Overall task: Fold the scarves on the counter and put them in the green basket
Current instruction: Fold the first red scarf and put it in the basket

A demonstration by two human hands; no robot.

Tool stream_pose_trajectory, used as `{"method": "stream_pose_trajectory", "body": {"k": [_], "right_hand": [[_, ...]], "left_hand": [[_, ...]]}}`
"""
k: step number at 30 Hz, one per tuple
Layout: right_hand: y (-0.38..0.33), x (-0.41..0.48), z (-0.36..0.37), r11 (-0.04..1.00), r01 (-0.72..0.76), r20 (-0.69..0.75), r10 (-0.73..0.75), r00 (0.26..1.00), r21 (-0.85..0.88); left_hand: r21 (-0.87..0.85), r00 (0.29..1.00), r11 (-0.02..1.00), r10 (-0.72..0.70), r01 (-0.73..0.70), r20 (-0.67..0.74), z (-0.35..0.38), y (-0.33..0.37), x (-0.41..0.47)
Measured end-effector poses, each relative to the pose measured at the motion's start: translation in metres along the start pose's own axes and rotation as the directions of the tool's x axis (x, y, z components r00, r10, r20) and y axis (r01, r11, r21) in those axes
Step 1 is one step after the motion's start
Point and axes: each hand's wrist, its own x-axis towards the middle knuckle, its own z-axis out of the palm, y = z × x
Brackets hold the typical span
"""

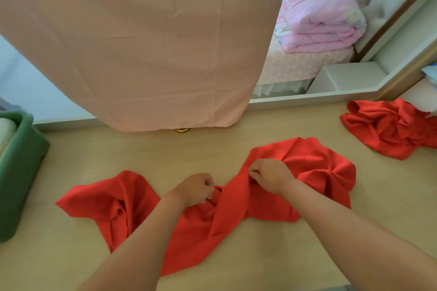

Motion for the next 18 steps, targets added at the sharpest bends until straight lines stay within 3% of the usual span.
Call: {"method": "stream_pose_trajectory", "body": {"k": [2, 3, 6, 10, 12, 14, 16, 18], "right_hand": [[-0.005, 0.009, -0.006, 0.996, -0.047, -0.137, 0.058, 0.989, 0.082], [-0.008, 0.016, -0.012, 0.988, -0.083, -0.203, 0.110, 0.973, 0.134], [-0.016, 0.036, -0.033, 0.956, -0.191, -0.352, 0.261, 0.899, 0.221], [-0.004, 0.054, -0.064, 0.908, -0.337, -0.452, 0.417, 0.789, 0.250], [0.007, 0.062, -0.073, 0.875, -0.374, -0.429, 0.478, 0.767, 0.307], [0.014, 0.070, -0.078, 0.846, -0.357, -0.408, 0.511, 0.757, 0.396], [0.012, 0.074, -0.076, 0.829, -0.288, -0.415, 0.504, 0.757, 0.480], [0.003, 0.072, -0.063, 0.841, -0.197, -0.415, 0.435, 0.799, 0.503]], "left_hand": [[-0.113, 0.998, 0.993, -0.015, 0.022, 0.057, -0.004, 0.005, 0.000], [-0.083, 0.995, 0.996, -0.015, 0.023, 0.099, -0.005, 0.008, -0.001], [0.199, 0.991, 0.980, -0.016, -0.012, 0.136, -0.010, 0.012, -0.002], [0.405, 0.992, 0.907, -0.124, 0.112, 0.004, -0.047, 0.014, 0.002], [0.404, 0.963, 0.882, -0.170, 0.242, -0.207, -0.074, 0.019, 0.005], [0.331, 0.850, 0.899, -0.078, 0.286, -0.521, -0.099, 0.026, 0.008], [0.283, 0.610, 0.936, 0.101, 0.210, -0.786, -0.112, 0.034, 0.010], [0.339, 0.398, 0.923, 0.246, 0.182, -0.884, -0.115, 0.035, 0.016]]}}
